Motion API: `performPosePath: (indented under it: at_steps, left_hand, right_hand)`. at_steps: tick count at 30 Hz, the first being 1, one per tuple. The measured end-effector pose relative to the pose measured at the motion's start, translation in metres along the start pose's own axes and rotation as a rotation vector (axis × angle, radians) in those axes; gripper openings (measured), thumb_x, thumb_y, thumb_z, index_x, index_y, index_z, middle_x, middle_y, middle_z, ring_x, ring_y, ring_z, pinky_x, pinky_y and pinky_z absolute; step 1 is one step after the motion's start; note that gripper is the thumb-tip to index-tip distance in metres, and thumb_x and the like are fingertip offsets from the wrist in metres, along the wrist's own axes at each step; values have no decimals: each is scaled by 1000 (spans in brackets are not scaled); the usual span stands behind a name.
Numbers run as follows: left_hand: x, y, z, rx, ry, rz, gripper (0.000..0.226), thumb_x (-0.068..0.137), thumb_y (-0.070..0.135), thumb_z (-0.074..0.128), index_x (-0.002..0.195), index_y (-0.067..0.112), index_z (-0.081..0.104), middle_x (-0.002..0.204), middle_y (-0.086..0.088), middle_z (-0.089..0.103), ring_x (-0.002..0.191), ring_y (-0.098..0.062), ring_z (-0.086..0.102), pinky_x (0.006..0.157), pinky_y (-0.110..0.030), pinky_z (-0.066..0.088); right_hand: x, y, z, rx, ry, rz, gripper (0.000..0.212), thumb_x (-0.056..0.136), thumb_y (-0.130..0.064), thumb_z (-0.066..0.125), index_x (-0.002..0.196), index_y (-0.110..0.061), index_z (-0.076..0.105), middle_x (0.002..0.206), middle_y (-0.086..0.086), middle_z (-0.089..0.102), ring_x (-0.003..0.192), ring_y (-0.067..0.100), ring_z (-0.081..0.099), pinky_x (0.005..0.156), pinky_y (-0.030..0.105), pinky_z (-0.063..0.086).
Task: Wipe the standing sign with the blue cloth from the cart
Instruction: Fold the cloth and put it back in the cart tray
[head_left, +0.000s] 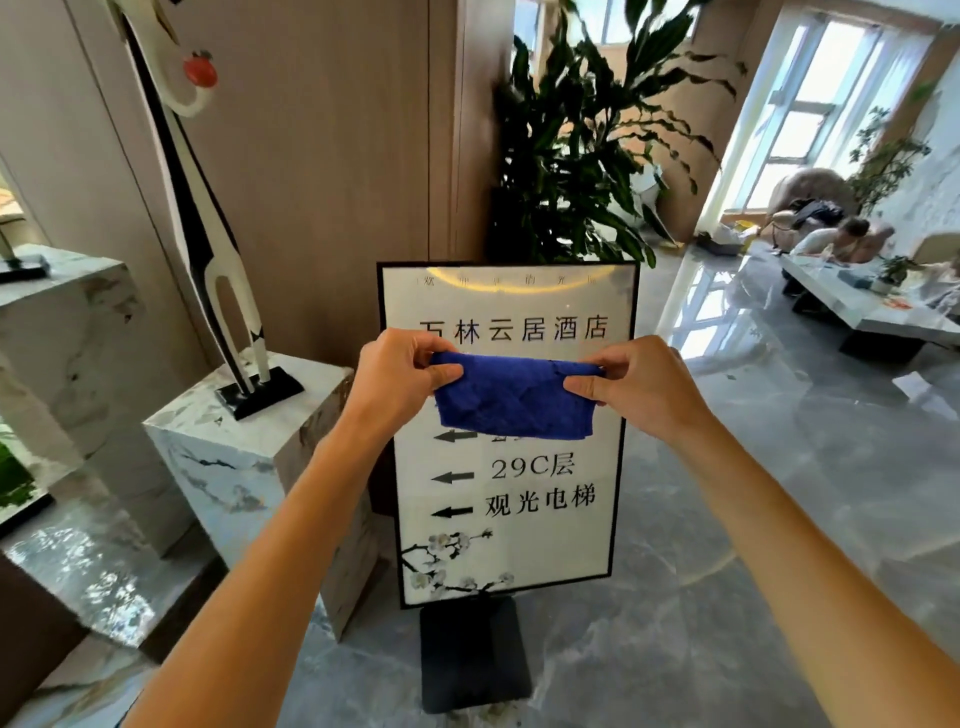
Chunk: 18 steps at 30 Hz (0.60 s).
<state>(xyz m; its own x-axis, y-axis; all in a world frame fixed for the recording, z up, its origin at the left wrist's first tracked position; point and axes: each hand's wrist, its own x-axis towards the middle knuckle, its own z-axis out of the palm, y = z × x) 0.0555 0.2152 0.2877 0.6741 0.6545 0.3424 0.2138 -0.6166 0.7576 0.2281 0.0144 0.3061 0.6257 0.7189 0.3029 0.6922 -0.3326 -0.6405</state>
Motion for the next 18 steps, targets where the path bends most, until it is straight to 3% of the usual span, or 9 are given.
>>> performPosePath:
  at_steps: [6, 8, 10, 12, 14, 18]
  left_hand:
    - [-35, -45, 5, -39, -124, -35, 12, 86, 14, 77, 94, 22, 75, 76, 8, 70, 67, 1, 62, 53, -3, 43]
    - [-51, -54, 6, -44, -156, -47, 11, 85, 13, 78, 92, 21, 75, 74, 11, 69, 65, 2, 61, 52, -1, 41]
    - [-68, -59, 6, -48, -184, -60, 12, 85, 12, 78, 92, 22, 75, 74, 11, 68, 65, 2, 60, 52, -1, 41]
    - [-83, -60, 5, -49, -196, -70, 13, 85, 12, 78, 96, 19, 76, 73, 12, 68, 65, 2, 60, 52, -1, 41]
    - [-98, -59, 4, -43, -201, -69, 13, 85, 12, 78, 97, 19, 76, 73, 16, 66, 66, 2, 60, 53, -1, 42]
    - [-126, -52, 5, -22, -213, -48, 12, 86, 12, 76, 98, 17, 77, 78, 9, 69, 71, 2, 61, 56, 0, 43]
  right_hand:
    - [-44, 4, 38, 35, -33, 152, 12, 79, -25, 84, 82, -35, 79, 66, -21, 72, 72, -4, 70, 76, 21, 55]
    - [-64, 4, 51, 22, -30, 182, 10, 79, -25, 84, 88, -27, 81, 59, -25, 68, 69, -10, 68, 63, 5, 49]
    - [-82, 4, 60, 34, -24, 193, 11, 79, -22, 83, 82, -32, 79, 54, -32, 64, 63, -18, 63, 56, 0, 43]
    - [-99, 6, 66, 46, -15, 193, 21, 80, -20, 83, 74, -39, 74, 59, -26, 68, 65, -14, 65, 61, 4, 46]
    - [-115, 7, 70, 57, -7, 214, 13, 80, -21, 82, 78, -33, 77, 70, -16, 74, 70, -4, 69, 70, 18, 55]
    - [-144, 12, 69, 81, 11, 224, 19, 78, -26, 84, 73, -41, 73, 69, -25, 71, 71, -10, 67, 75, 22, 54]
